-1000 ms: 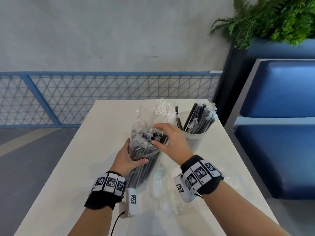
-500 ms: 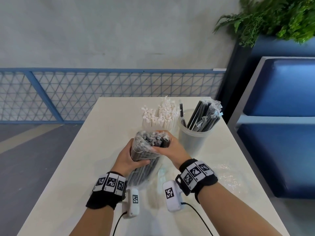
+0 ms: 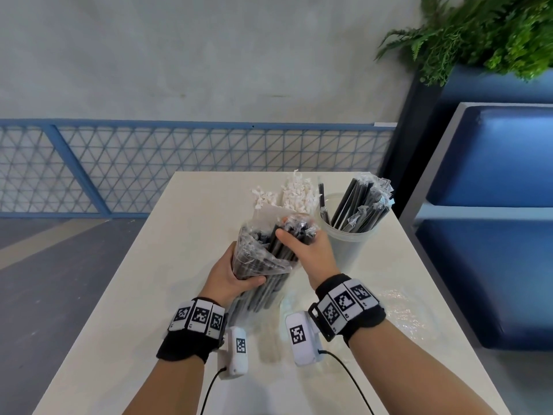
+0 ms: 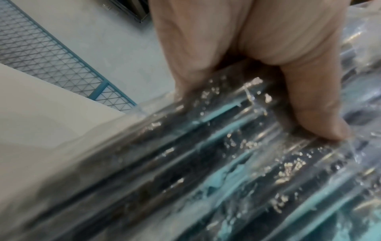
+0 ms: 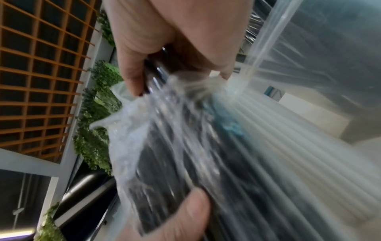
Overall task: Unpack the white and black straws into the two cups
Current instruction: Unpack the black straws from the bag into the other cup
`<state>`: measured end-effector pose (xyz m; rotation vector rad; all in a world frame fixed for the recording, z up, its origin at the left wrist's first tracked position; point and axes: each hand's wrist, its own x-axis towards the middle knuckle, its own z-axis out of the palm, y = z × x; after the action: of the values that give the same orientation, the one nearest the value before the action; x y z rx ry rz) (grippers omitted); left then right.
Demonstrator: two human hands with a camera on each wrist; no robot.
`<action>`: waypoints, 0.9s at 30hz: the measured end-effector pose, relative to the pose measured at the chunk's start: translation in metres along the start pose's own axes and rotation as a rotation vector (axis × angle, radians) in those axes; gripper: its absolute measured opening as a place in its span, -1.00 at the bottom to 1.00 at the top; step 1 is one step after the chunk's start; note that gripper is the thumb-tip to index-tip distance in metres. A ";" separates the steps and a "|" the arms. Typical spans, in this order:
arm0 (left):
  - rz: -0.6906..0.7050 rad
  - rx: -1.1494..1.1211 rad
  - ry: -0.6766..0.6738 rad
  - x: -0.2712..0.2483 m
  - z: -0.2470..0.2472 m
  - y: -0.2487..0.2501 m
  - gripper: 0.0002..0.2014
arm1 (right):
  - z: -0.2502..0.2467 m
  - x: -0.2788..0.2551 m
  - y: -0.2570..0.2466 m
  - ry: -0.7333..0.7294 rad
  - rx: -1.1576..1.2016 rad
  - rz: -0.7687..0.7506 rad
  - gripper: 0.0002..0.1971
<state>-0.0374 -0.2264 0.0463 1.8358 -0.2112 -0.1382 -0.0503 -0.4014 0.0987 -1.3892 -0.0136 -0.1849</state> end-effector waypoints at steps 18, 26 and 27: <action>0.012 0.085 -0.003 0.008 0.000 -0.005 -0.34 | -0.024 0.009 -0.018 -0.274 0.014 0.165 -0.43; 0.020 0.085 0.005 0.005 0.002 0.000 -0.36 | -0.007 0.003 0.000 0.041 -0.028 0.107 -0.72; 0.020 0.086 0.010 0.004 0.002 0.000 -0.36 | -0.006 0.002 0.001 0.061 -0.031 0.106 -0.74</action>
<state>-0.0338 -0.2296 0.0458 1.9185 -0.2315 -0.1072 -0.0485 -0.4071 0.0969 -1.4106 0.1137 -0.1397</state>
